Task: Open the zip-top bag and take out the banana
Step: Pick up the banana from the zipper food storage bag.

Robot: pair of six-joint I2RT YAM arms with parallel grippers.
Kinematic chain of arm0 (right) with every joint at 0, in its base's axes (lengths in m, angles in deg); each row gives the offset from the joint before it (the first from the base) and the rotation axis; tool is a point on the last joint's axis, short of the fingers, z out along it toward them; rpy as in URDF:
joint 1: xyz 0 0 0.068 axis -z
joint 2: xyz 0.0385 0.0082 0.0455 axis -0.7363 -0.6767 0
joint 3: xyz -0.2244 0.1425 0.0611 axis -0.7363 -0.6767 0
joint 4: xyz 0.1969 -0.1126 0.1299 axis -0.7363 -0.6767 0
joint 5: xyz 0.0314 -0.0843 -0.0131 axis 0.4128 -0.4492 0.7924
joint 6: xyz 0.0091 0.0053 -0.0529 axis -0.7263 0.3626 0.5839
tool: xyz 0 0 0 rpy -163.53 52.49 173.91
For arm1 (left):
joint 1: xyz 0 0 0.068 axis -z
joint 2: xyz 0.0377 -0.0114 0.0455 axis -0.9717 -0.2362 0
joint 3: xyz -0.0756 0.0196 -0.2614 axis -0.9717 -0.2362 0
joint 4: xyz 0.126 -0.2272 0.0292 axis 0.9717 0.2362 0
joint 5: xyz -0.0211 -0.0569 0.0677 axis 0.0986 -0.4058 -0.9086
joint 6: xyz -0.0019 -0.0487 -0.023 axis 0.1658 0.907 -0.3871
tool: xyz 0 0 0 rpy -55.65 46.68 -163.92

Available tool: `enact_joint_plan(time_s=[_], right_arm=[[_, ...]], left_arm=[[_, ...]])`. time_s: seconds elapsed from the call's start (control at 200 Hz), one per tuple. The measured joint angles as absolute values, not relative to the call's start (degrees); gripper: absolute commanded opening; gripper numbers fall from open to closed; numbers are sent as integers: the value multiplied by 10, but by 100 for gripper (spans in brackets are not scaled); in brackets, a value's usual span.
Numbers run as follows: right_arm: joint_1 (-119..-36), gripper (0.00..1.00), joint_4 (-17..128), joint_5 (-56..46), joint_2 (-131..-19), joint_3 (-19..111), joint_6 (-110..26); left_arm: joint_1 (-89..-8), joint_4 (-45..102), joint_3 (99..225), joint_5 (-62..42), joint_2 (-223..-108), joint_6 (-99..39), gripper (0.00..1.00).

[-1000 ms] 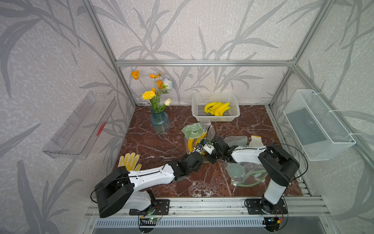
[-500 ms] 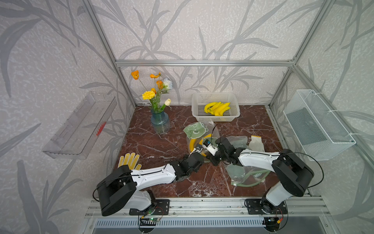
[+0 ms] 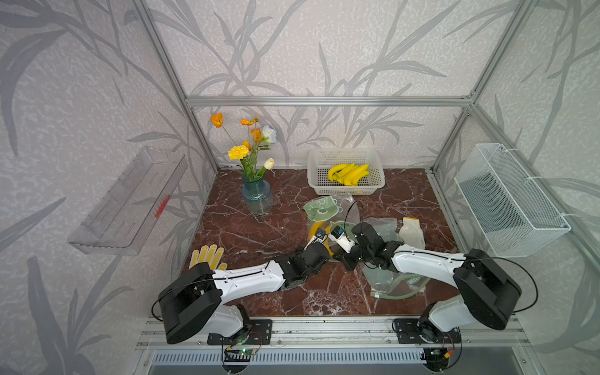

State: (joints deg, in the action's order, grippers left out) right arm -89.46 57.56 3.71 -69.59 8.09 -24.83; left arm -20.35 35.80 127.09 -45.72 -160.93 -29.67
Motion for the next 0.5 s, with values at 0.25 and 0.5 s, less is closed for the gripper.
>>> enact_joint_plan(time_s=[0.25, 0.5], right_arm=[[-895, 1, 557, 57, -638, 57, -255], [-895, 1, 535, 77, -593, 29, -257]], left_arm=[[-206, 354, 1288, -457, -1622, -295, 0], [-206, 350, 1301, -448, -1635, -290, 0]])
